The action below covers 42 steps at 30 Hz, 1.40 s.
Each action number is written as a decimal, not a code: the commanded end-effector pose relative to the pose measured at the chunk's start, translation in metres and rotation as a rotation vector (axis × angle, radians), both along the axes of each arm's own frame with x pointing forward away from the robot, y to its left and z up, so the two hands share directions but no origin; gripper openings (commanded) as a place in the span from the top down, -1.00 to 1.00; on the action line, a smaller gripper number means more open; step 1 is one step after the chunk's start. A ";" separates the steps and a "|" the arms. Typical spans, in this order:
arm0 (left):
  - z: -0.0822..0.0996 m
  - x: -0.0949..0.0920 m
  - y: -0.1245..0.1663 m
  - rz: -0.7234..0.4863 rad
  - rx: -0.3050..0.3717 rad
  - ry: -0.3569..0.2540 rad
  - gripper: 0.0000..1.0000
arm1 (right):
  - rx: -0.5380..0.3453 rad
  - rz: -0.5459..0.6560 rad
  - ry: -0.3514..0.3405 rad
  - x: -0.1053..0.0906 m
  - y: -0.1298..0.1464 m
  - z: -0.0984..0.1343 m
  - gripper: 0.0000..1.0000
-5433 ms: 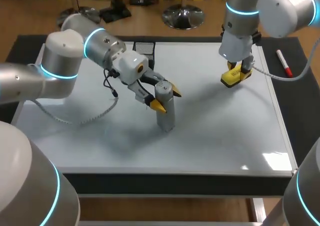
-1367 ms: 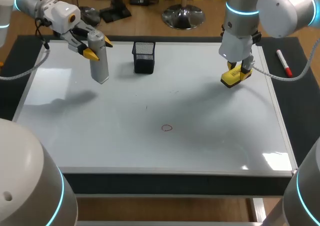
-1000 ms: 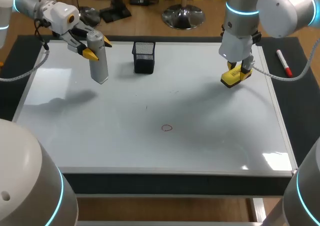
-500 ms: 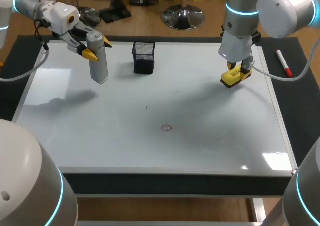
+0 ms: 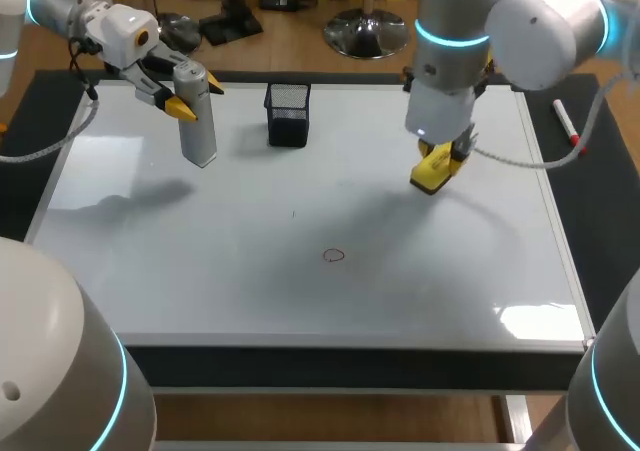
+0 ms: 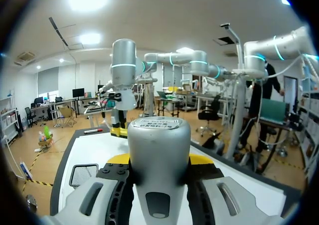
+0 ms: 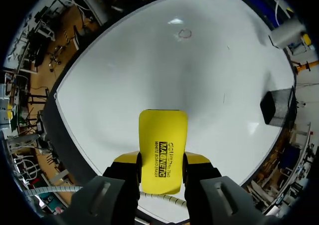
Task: Pick up the inspection probe, press it on each red-marked spot on the whiteboard one by one, put down the probe, pick up the eraser, and wipe off all the red marks.
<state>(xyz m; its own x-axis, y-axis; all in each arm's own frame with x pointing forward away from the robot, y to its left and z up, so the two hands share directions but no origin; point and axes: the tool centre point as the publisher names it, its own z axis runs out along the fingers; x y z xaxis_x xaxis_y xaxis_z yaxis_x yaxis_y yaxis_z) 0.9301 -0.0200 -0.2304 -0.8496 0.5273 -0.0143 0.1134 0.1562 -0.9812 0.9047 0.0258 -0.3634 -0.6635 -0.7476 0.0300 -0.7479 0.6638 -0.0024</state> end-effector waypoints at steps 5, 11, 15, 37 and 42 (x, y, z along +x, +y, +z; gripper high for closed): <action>0.001 0.000 0.000 -0.002 0.001 0.000 1.00 | 0.028 0.076 -0.009 -0.034 0.038 -0.007 1.00; 0.001 0.000 0.000 -0.002 0.001 0.000 1.00 | -0.009 0.170 -0.017 -0.053 0.068 -0.004 1.00; 0.001 0.000 0.000 -0.002 0.001 0.000 1.00 | -0.020 0.225 -0.015 -0.065 0.088 -0.006 1.00; 0.001 0.000 0.000 -0.002 0.001 0.000 1.00 | 0.015 0.518 -0.002 -0.116 0.187 -0.032 1.00; 0.001 0.000 0.000 -0.002 0.001 0.000 1.00 | 0.022 0.557 -0.003 -0.120 0.205 -0.039 1.00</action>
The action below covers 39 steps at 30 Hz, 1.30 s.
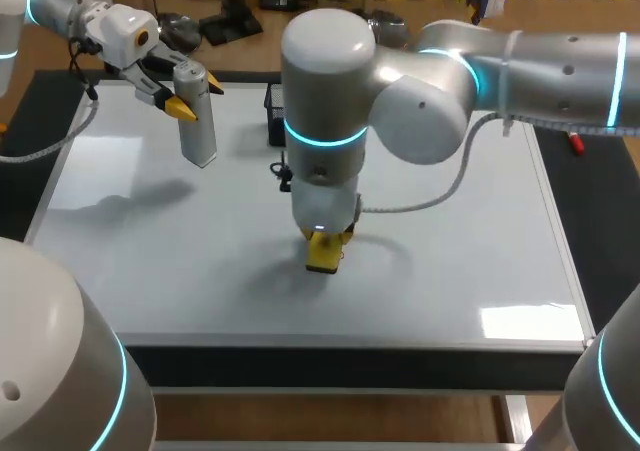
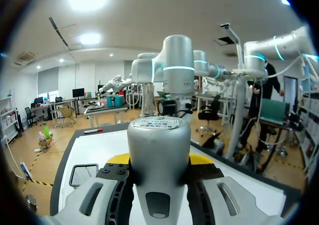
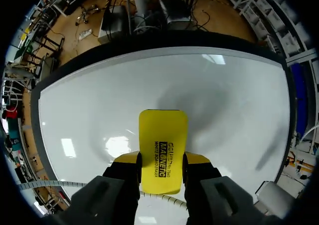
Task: Pick up the inspection probe, press it on each red-marked spot on the whiteboard one by one, put down the probe, pick up the eraser, and wipe off all the red marks.
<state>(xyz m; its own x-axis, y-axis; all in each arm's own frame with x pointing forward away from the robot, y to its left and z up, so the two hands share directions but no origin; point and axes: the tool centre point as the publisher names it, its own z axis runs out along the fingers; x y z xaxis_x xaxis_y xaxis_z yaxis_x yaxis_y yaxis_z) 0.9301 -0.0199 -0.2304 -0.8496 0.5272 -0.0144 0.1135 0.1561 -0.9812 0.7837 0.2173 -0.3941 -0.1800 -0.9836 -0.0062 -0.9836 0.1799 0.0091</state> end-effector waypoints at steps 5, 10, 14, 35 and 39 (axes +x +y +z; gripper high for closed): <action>0.001 0.000 0.000 -0.002 0.001 0.000 1.00 | -0.005 0.037 0.000 -0.002 0.024 -0.014 1.00; 0.001 0.000 0.000 -0.002 0.001 0.000 1.00 | -0.004 0.043 0.000 -0.001 0.025 -0.018 1.00; 0.001 0.000 0.000 -0.002 0.001 0.000 1.00 | -0.001 0.040 0.007 -0.002 0.024 -0.024 1.00; 0.001 0.000 0.000 -0.002 0.001 0.000 1.00 | -0.033 -0.038 0.046 0.000 -0.004 -0.042 1.00; 0.001 0.000 0.000 -0.002 0.001 0.000 1.00 | -0.052 -0.077 0.042 -0.001 -0.018 -0.043 1.00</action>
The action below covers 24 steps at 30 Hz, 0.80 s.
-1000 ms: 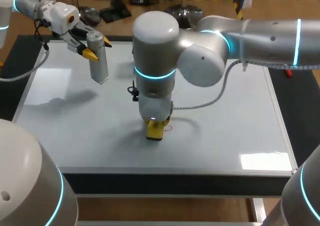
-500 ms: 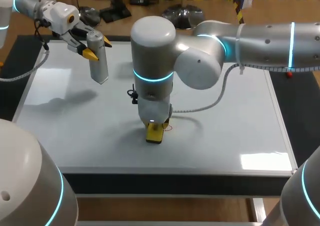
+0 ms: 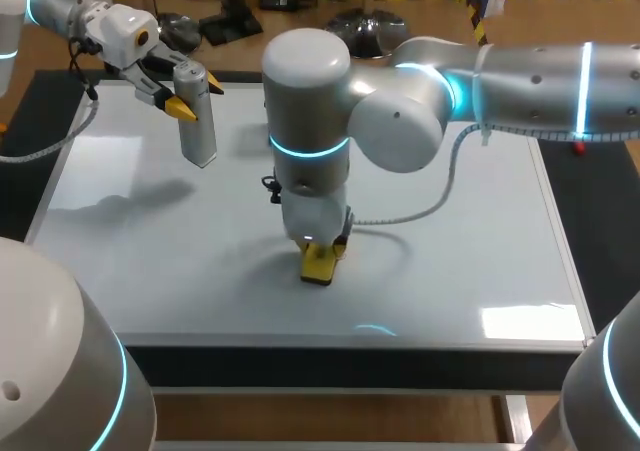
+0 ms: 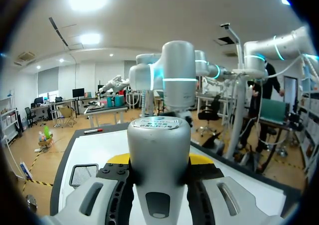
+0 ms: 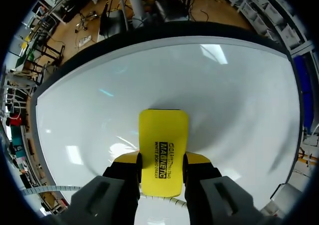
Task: Pick up the inspection probe, press it on each red-marked spot on the whiteboard one by one, put down the probe, pick up the eraser, and wipe off all the red marks.
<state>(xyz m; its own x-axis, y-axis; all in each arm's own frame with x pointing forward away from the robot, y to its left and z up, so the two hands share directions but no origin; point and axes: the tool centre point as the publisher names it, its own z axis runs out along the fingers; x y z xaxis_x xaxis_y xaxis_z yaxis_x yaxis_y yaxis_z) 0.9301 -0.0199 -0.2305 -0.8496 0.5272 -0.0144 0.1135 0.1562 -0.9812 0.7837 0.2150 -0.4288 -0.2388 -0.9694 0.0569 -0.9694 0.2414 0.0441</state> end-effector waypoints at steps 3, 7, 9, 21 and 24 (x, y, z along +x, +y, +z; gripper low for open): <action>0.001 0.000 0.000 -0.002 0.001 0.000 1.00 | -0.004 -0.044 -0.006 -0.001 -0.025 -0.009 1.00; 0.001 0.000 0.000 -0.002 0.001 0.000 1.00 | -0.013 -0.069 -0.007 -0.001 -0.035 -0.009 1.00; 0.001 0.000 0.000 -0.002 0.001 0.000 1.00 | -0.018 -0.079 -0.007 -0.001 -0.039 -0.009 1.00; 0.001 0.000 0.000 -0.002 0.001 0.000 1.00 | -0.039 -0.119 -0.020 0.001 -0.058 -0.003 1.00; 0.001 0.000 0.000 -0.002 0.001 0.000 1.00 | -0.042 -0.124 -0.010 0.004 -0.057 0.004 1.00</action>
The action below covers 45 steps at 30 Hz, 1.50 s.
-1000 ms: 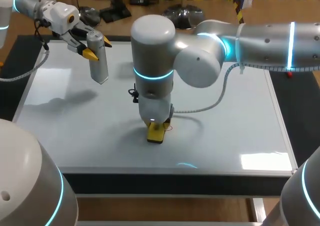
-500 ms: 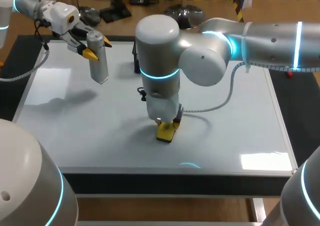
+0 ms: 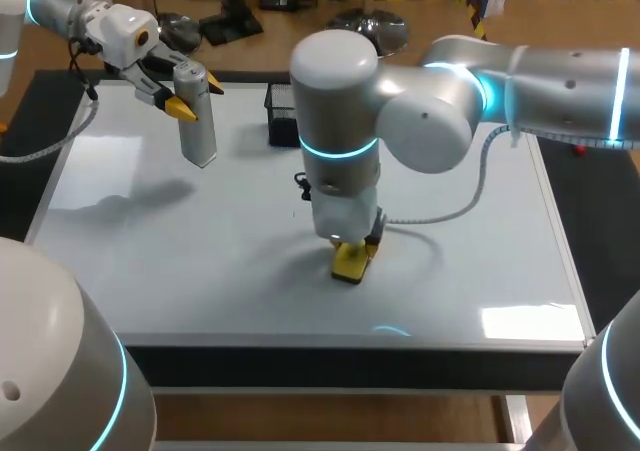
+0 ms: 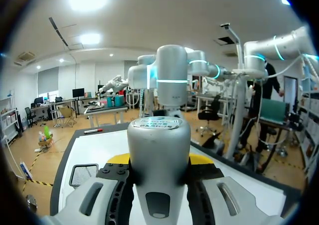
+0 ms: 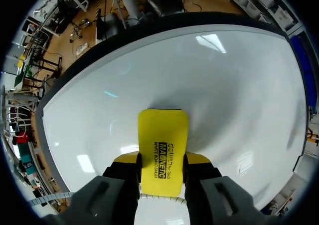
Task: Pick up the inspection probe, press it on each red-marked spot on the whiteboard one by one, put down the probe, pick up the eraser, and wipe off all the red marks.
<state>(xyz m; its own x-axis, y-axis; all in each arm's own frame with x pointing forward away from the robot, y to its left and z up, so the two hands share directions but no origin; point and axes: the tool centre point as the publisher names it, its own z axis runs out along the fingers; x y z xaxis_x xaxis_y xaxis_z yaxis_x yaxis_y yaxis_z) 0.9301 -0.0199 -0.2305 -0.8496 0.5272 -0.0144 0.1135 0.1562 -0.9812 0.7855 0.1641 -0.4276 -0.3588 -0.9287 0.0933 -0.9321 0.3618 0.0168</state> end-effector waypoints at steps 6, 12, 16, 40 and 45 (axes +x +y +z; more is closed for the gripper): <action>0.001 0.000 0.000 -0.002 0.001 0.000 1.00 | 0.004 0.014 0.004 0.011 -0.004 0.022 1.00; 0.001 0.000 0.000 -0.002 0.001 0.000 1.00 | 0.002 0.061 -0.007 0.024 -0.003 0.038 1.00; 0.001 0.000 0.000 -0.002 0.001 0.000 1.00 | 0.002 0.096 -0.018 0.033 -0.003 0.046 1.00; 0.001 0.000 0.000 -0.002 0.001 0.000 1.00 | 0.018 0.106 -0.048 0.044 -0.007 0.062 1.00; 0.001 0.000 0.000 -0.002 0.001 0.000 1.00 | 0.018 0.106 -0.048 0.044 -0.007 0.062 1.00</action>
